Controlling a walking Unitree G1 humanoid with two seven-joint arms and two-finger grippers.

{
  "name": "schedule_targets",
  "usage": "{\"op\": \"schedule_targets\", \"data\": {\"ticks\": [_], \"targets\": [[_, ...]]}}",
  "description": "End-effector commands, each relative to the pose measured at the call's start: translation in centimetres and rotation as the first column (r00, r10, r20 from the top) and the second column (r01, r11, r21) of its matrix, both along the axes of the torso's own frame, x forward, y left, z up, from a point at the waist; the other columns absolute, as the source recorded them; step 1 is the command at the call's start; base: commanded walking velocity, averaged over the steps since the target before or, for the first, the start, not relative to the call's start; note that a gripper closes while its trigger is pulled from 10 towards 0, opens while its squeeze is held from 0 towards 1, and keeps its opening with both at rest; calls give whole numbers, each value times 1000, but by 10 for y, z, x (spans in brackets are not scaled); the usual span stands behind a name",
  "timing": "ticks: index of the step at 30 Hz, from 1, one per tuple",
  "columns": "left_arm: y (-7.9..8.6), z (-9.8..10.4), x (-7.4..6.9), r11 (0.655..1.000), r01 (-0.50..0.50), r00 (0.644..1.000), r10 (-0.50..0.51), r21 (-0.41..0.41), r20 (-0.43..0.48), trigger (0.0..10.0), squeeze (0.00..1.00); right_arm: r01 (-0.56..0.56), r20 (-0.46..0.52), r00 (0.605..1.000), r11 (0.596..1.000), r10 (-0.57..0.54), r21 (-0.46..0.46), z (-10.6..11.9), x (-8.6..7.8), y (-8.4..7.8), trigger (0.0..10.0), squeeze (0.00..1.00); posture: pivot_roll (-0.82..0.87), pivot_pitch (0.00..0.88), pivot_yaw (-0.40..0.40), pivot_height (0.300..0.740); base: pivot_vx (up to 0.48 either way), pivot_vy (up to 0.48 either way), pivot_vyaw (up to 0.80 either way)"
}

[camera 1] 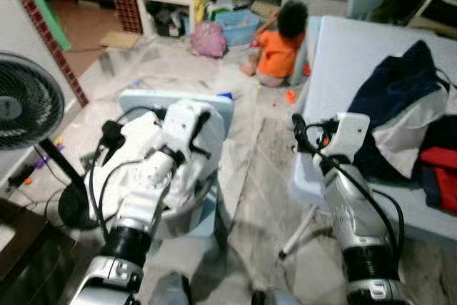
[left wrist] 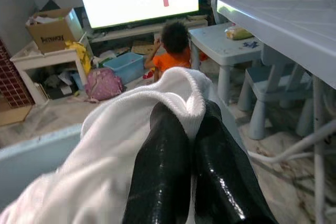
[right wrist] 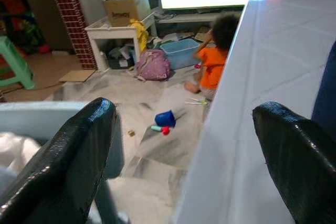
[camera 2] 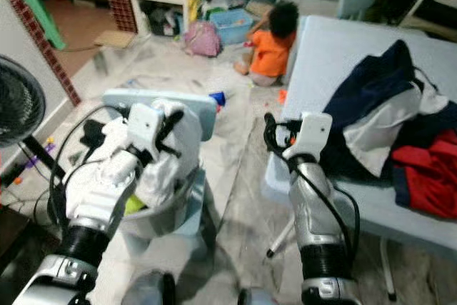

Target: Hang hanger

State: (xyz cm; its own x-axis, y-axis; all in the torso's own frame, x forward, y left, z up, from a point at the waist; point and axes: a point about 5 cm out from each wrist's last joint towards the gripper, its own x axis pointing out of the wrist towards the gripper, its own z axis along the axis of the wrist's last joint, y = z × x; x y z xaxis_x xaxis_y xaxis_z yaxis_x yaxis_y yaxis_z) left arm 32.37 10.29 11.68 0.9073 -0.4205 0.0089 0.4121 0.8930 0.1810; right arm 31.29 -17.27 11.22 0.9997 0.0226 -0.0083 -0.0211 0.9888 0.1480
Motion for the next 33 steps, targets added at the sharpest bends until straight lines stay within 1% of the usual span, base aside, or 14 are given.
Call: {"op": "schedule_targets", "data": {"ticks": [1, 13, 25, 27, 32, 33], "targets": [[-1, -3, -1, 1000, 17, 1000, -17, 22, -11, 10000, 0, 17, -15, 1000, 1000, -17, -7, -2, -2, -5, 10000, 0, -23, 0, -5, 740, -330, 0, 0], [0, 2, 3, 999, 22, 1000, -22, 28, 1, 10000, 0, 24, -16, 1000, 1000, -25, -17, -2, 1, -5, 10000, 0, -15, 0, -7, 740, -338, 0, 0], [-7, 12, 4, 998, 52, 998, -53, 25, 37, 10000, 0, 25, -18, 1000, 1000, -25, -17, -3, 2, -4, 10000, 0, -15, 0, -4, 740, -301, 0, 0], [-10, 13, 4, 998, 65, 997, -66, 18, 40, 10000, 0, 29, -17, 999, 999, -29, -16, -3, 2, -4, 10000, 0, -17, 0, -1, 740, -255, 0, 0], [-16, 16, 4, 996, 84, 995, -85, 9, 46, 10000, 0, 34, -19, 999, 999, -35, -15, -4, 2, -5, 10000, 0, -18, 0, 1, 740, 0, 0, 0], [-21, 18, 3, 995, 97, 994, -97, 4, 51, 10000, 0, 34, -19, 999, 999, -35, -14, -4, 3, -5, 10000, 0, -18, 0, 2, 740, 0, 0, 0]]}}
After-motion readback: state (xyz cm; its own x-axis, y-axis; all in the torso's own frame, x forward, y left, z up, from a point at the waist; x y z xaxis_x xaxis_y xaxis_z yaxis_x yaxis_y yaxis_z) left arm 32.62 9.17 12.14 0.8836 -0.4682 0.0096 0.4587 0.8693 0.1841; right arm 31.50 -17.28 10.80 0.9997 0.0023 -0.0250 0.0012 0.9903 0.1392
